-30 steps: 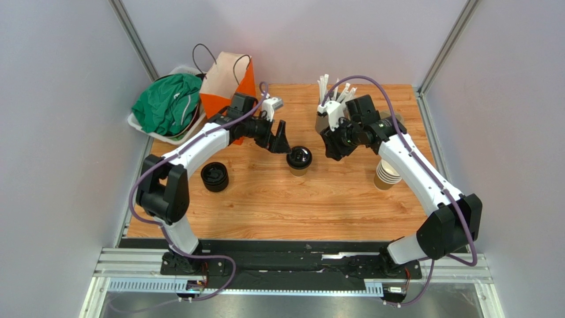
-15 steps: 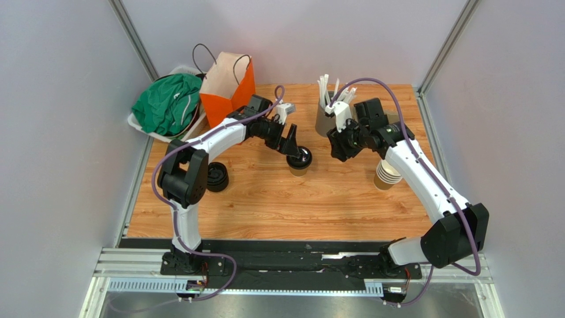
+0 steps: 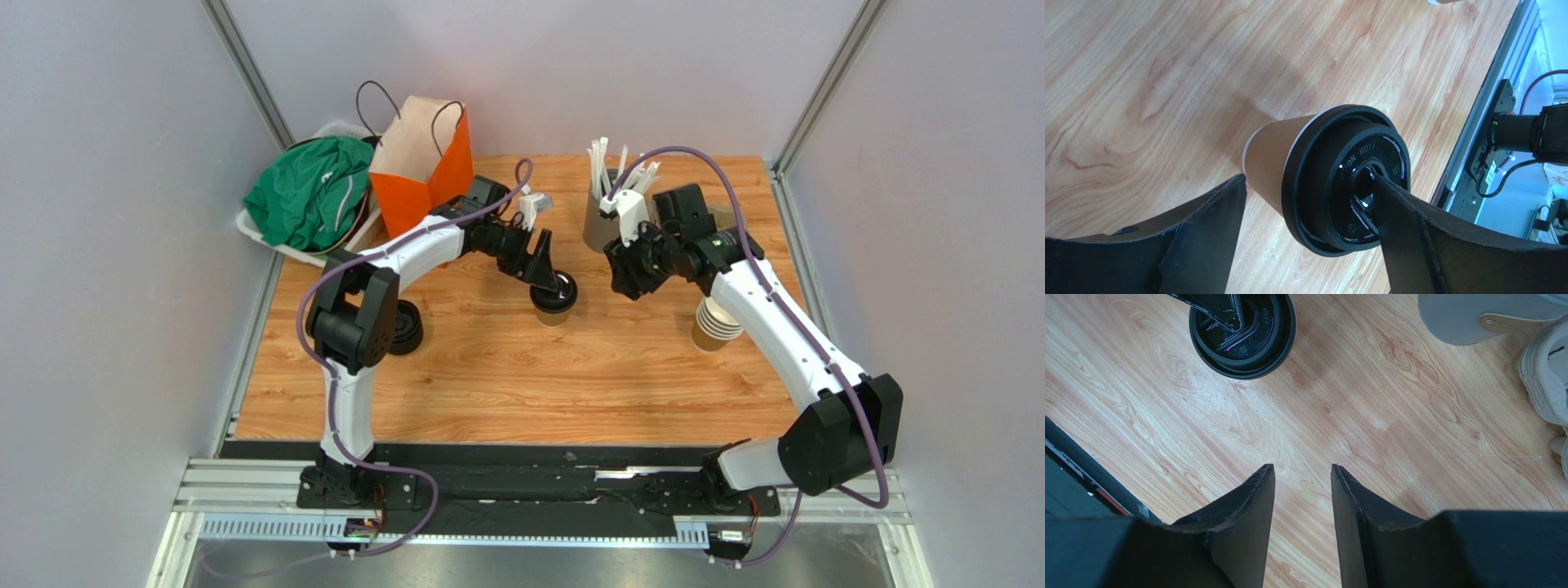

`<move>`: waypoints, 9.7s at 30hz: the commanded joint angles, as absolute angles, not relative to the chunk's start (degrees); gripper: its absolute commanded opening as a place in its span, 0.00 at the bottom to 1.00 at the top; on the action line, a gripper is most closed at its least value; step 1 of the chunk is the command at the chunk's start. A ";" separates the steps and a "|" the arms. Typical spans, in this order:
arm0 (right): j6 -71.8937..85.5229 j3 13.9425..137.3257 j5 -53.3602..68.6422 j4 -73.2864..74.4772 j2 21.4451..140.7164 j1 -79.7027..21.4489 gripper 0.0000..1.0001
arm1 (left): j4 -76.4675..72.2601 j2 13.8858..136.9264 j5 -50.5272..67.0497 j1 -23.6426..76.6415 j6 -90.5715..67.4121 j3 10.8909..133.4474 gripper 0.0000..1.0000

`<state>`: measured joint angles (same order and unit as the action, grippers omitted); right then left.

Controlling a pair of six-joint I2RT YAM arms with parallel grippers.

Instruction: Pack the takeout coffee

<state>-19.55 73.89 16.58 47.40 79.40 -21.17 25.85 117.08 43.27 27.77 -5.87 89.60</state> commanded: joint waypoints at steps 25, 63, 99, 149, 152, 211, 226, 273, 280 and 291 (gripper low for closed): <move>-17.84 72.77 20.04 42.63 81.83 -21.80 0.40 | 28.30 119.62 44.21 28.30 -3.60 91.76 0.71; -13.80 73.91 28.81 40.69 86.48 -22.68 0.39 | 40.51 123.93 40.34 29.36 2.19 98.44 0.61; 4.04 66.09 43.86 25.05 97.03 -16.44 0.34 | 42.01 122.08 41.48 31.11 10.55 92.90 0.57; 3.78 68.46 26.63 26.01 95.81 -16.96 0.29 | 40.96 122.34 37.62 32.78 13.27 89.38 0.53; 3.17 70.22 26.98 26.10 94.49 -16.96 0.30 | 40.78 122.34 37.62 32.78 13.18 89.38 0.53; -4.04 77.60 19.42 31.81 93.87 -24.87 0.35 | 40.78 122.78 33.84 32.70 11.34 90.96 0.54; -10.19 72.25 22.06 35.42 86.66 -25.13 0.39 | 45.88 118.92 36.38 30.85 12.22 97.55 0.76; -22.59 73.12 14.15 29.88 93.16 -40.87 0.38 | 38.94 116.72 38.85 25.40 5.45 97.38 0.79; -24.17 72.95 14.06 31.55 92.64 -40.96 0.16 | 38.93 117.42 39.20 25.40 5.19 98.00 0.78; -34.43 73.82 15.91 39.71 89.74 -41.04 0.00 | 39.20 116.28 39.55 25.40 5.36 97.30 0.78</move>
<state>-27.07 70.87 14.55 34.98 92.77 -40.75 40.05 117.40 38.48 25.39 5.48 97.23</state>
